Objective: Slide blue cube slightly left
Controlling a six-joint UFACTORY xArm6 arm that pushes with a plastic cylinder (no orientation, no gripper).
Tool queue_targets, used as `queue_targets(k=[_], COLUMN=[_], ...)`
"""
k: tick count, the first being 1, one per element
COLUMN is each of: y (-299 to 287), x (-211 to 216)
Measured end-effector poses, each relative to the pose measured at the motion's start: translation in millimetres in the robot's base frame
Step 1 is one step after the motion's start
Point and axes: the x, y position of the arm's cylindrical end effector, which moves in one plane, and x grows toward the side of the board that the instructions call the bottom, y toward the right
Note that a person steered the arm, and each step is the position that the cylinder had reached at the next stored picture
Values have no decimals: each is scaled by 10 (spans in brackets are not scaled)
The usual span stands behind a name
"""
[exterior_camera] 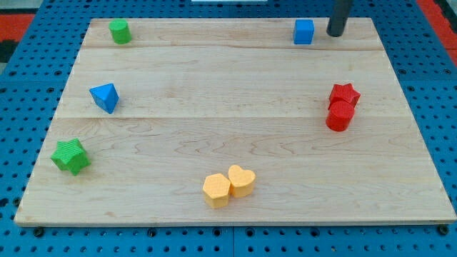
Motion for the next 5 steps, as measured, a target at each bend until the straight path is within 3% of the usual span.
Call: queue_targets(k=[3, 4, 5], y=[-1523, -1184, -1369], x=[102, -110, -238])
